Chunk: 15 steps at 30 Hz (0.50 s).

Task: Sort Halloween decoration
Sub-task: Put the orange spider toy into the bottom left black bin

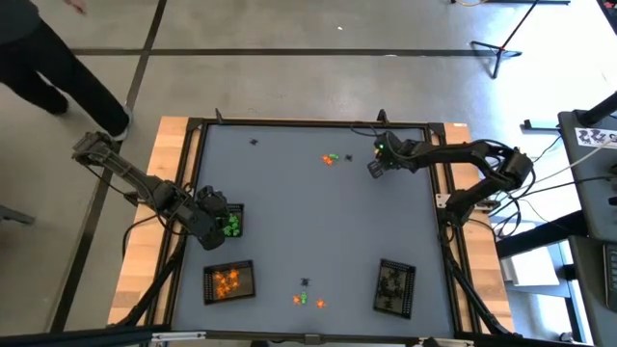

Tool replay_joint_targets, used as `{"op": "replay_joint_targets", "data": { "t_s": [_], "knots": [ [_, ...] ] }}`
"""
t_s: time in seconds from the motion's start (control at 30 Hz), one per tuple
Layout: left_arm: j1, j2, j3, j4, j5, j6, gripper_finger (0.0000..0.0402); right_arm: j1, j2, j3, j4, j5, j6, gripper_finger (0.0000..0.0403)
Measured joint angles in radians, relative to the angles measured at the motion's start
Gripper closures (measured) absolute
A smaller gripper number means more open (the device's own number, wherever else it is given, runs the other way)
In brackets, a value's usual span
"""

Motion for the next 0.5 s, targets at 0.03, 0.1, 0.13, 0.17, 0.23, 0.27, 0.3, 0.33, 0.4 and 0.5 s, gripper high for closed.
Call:
{"op": "replay_joint_targets", "data": {
  "t_s": [0.03,0.1,0.13,0.17,0.23,0.27,0.3,0.33,0.4,0.5],
  "knots": [
    [0.0,0.0,0.0,0.0,0.0,0.0,0.0295,-0.001,-0.004,0.0,-0.001,-0.004,-0.003,0.0385],
    [0.0,0.0,0.0,0.0,0.0,0.0,0.0295,0.007,-0.017,-0.001,-0.007,-0.021,0.0,0.039],
    [0.0,0.0,0.0,0.0,0.0,0.0,0.0295,0.015,-0.024,-0.001,-0.011,-0.027,0.008,0.0387],
    [0.0,0.0,0.0,0.0,0.0,0.0,0.0295,0.026,-0.033,-0.001,-0.021,-0.027,0.008,0.0385],
    [0.0,0.0,0.0,0.0,0.0,0.0,0.0295,0.056,-0.059,-0.002,-0.059,-0.034,0.009,0.0391],
    [0.0,0.0,0.0,0.0,0.0,0.0,0.0295,0.075,-0.076,-0.005,-0.086,-0.043,0.012,0.0395],
    [0.0,0.0,0.0,0.0,0.0,0.0,0.0295,0.095,-0.095,-0.006,-0.11,-0.053,0.017,0.0397],
    [0.0,0.0,0.0,0.0,0.0,0.0,0.0295,0.116,-0.112,-0.007,-0.128,-0.064,0.029,0.0396],
    [0.0,0.0,0.0,0.0,0.0,0.0,0.0295,0.166,-0.153,-0.009,-0.145,-0.082,0.059,0.0394],
    [0.0,0.0,0.0,0.0,0.0,0.0,0.0295,0.256,-0.214,-0.007,-0.123,-0.117,0.109,0.0398]
  ]
}}
